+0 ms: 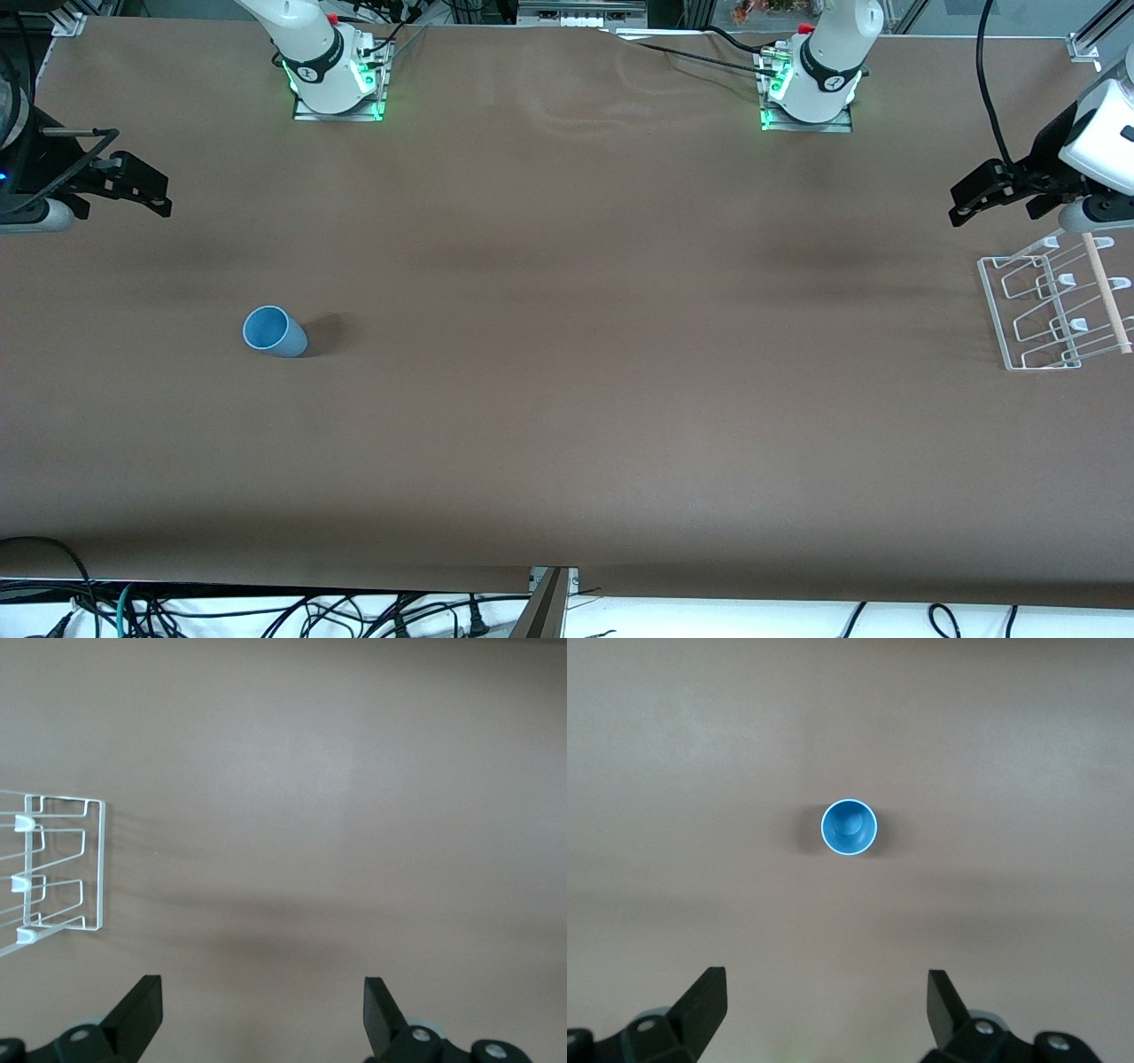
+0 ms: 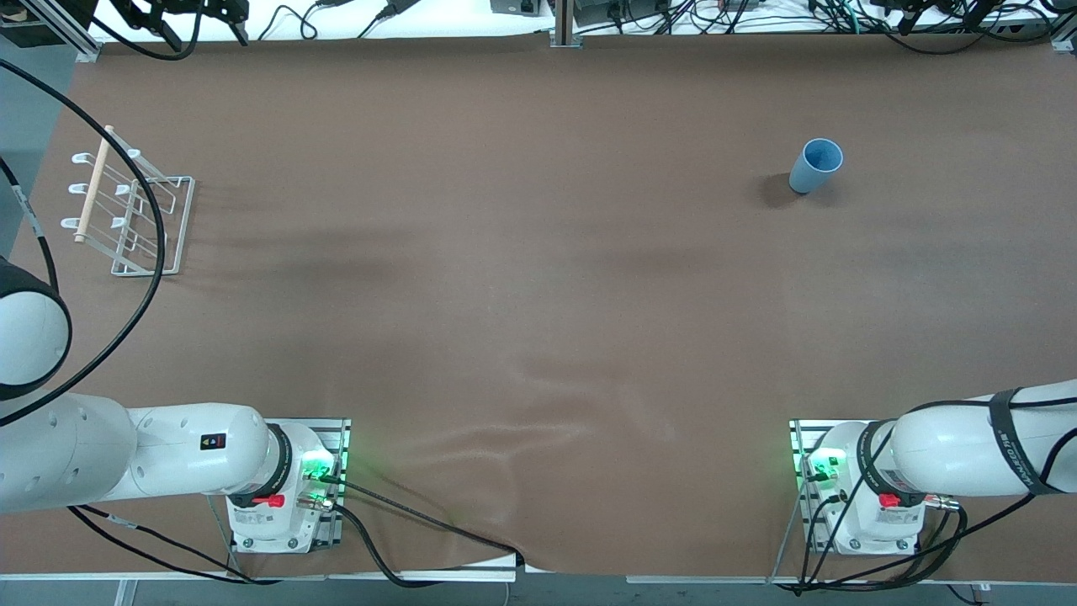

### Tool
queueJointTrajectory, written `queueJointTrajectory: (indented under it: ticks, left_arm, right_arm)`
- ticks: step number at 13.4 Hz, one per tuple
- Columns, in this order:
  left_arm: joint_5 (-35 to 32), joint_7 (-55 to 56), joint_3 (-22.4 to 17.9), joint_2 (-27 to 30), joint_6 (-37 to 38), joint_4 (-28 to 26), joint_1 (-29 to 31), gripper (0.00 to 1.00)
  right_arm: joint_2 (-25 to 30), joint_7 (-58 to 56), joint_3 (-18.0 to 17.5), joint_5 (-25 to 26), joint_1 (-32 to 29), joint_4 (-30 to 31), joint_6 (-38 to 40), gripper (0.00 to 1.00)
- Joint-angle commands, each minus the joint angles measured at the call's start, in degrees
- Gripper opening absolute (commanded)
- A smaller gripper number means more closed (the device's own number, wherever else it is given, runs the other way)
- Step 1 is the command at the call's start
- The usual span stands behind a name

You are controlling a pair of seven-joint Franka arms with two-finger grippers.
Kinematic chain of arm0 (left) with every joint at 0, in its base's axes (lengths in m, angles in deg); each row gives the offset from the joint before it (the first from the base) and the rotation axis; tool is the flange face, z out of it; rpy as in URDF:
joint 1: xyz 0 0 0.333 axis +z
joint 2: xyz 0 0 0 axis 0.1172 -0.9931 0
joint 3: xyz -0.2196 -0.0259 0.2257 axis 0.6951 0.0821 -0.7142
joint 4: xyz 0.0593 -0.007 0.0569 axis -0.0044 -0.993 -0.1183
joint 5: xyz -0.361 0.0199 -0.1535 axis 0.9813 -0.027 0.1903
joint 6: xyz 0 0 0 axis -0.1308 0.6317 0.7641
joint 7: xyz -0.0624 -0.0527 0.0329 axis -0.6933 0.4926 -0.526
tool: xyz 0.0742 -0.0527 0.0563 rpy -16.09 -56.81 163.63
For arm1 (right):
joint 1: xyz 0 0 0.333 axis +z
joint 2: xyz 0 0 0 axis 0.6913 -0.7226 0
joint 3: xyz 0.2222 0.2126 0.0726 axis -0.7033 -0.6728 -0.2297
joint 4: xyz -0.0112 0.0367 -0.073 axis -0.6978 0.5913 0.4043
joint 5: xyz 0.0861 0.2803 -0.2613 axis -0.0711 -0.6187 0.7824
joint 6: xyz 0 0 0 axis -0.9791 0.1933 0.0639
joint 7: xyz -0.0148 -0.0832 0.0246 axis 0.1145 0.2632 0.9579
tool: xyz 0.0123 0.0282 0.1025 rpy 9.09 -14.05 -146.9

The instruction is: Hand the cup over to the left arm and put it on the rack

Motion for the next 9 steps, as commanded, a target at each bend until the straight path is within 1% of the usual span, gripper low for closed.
queueJointTrajectory:
  ticks: [1, 9]
  left_arm:
    - [0.0, 0.5, 0.5, -1.1, 0.1, 1.9, 0.0, 1.0]
    - [0.0, 0.5, 0.7, -1.2, -0.1, 2.1, -0.1, 1.0]
  right_arm:
    - [-0.7, -0.2, -0.4, 0.4, -0.4, -1.8, 1.3, 1.0]
    - [-0.8, -0.3, -0.4, 0.5, -0.5, -1.9, 1.2, 1.0]
